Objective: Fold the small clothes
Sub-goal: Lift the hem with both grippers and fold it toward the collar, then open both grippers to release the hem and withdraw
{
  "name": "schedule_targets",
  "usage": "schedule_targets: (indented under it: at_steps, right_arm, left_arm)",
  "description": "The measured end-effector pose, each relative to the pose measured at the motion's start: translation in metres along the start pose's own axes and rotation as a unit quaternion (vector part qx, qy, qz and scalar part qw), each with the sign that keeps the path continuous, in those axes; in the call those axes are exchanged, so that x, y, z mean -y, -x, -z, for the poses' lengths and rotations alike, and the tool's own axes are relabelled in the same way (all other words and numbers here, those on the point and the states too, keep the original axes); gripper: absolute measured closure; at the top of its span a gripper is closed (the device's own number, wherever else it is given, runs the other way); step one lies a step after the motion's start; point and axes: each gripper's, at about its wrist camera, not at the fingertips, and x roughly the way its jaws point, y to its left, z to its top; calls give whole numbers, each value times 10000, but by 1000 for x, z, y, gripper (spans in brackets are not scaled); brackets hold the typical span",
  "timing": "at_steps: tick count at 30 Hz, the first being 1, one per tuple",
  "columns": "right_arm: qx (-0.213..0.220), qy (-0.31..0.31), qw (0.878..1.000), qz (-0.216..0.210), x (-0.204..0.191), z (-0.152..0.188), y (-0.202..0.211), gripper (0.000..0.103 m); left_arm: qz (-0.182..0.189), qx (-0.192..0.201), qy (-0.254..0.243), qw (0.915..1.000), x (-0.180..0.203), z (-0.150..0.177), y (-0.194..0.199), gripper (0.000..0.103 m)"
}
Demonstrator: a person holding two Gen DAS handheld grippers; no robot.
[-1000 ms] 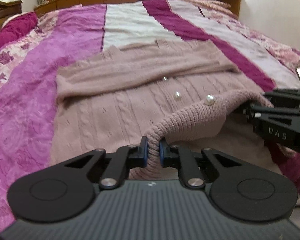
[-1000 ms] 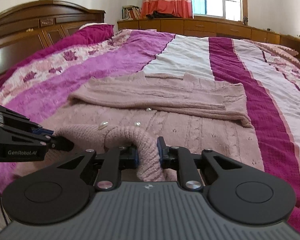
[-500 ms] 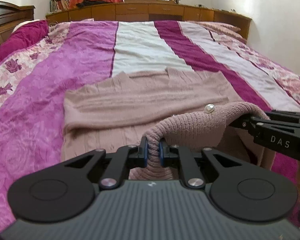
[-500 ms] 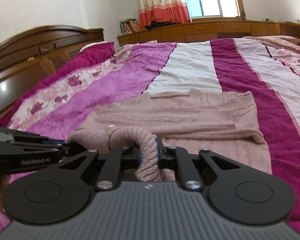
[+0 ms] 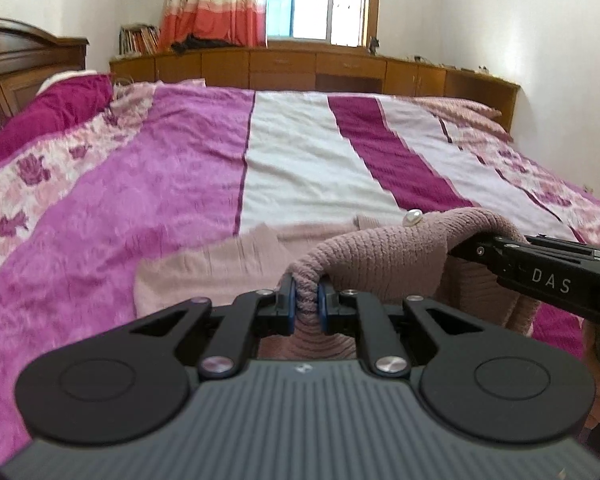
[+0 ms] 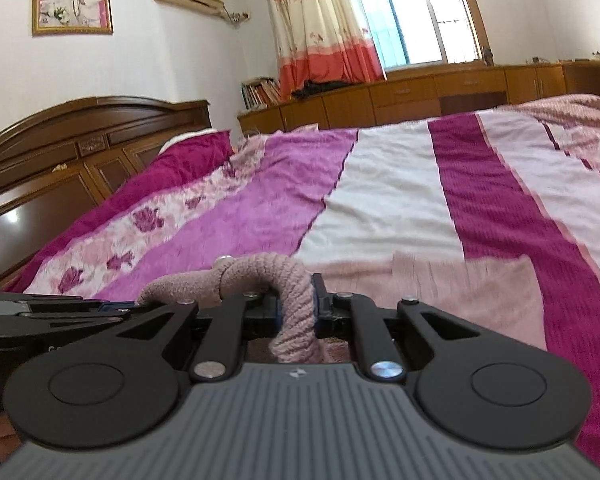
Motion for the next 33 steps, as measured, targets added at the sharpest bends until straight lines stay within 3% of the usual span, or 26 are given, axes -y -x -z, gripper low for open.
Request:
schedule_targets:
  at_steps: [12,20,26,29,33]
  right_arm:
    - [-231,-281,9991,222,35,-25,-102,89]
    - [-852,-276,9946,529,60,5,-176,89]
    - [-1210,-202,9897,733,66,32,-210,88]
    - [-1179,-60,9905,702,63,37,-212,77]
    - [-1140,-39,9912,669,60,38,-209,65]
  left_arm:
    - [-69,29,2,10000,-7,-30,-85,90]
    - [-194,-393,56,9990,-15,-8,-160,90]
    - [-331,-671,30,9972,-19,9,-190,88]
    - [-343,-685,93,9970,-21,12,-191,87]
    - [-469,-696,52,9965,-20,12,-188,70]
